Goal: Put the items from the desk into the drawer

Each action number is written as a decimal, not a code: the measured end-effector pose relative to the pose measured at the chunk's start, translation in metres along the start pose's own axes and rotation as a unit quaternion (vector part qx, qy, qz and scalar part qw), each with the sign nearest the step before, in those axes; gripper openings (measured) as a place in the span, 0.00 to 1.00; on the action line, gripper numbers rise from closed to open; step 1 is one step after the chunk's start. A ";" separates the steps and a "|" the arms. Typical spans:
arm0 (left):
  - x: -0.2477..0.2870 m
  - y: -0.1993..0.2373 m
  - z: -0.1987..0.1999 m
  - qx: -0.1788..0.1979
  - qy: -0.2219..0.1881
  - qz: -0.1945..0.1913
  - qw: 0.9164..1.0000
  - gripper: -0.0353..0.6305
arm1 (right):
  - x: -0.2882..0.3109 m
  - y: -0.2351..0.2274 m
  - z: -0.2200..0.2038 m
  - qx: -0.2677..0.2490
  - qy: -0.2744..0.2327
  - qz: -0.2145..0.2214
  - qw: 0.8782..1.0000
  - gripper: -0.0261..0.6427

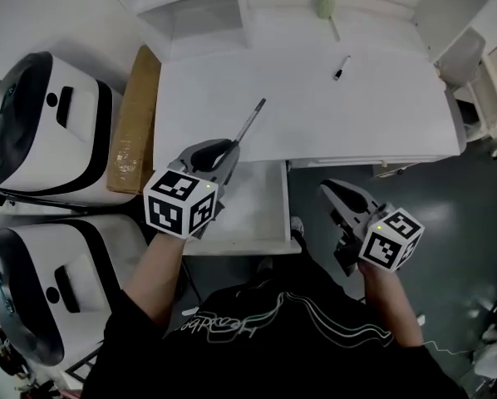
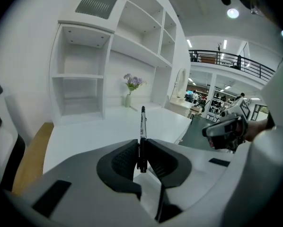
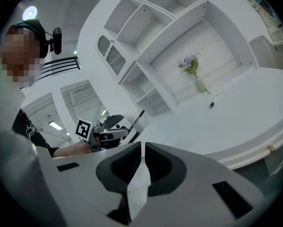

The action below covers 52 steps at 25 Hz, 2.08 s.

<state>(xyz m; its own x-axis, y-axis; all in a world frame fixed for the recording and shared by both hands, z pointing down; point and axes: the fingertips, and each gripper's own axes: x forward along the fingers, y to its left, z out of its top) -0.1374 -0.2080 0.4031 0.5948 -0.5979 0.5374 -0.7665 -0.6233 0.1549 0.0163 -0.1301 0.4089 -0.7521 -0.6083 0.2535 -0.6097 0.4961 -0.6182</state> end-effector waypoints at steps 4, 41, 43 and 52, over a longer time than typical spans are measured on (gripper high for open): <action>-0.023 -0.007 -0.034 0.009 0.011 -0.018 1.000 0.16 | 0.005 0.015 -0.012 0.000 0.009 0.003 1.000 0.12; 0.113 0.041 -0.325 0.112 0.339 -0.057 0.932 0.25 | 0.020 -0.067 -0.014 0.018 0.066 -0.033 0.997 0.12; 0.112 0.040 -0.314 0.110 0.325 -0.054 0.938 0.36 | 0.020 -0.063 -0.010 0.014 0.064 -0.029 0.997 0.12; 0.039 0.017 -0.212 0.128 0.208 -0.059 0.968 0.50 | 0.013 -0.004 -0.008 -0.031 0.056 0.030 0.998 0.12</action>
<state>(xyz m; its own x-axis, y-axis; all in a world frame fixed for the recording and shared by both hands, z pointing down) -0.1788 -0.1354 0.6031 0.4841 -0.2932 0.8244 -0.5825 -0.8111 0.0536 0.0063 -0.1348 0.4208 -0.8085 -0.5059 0.3006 -0.5746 0.5684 -0.5888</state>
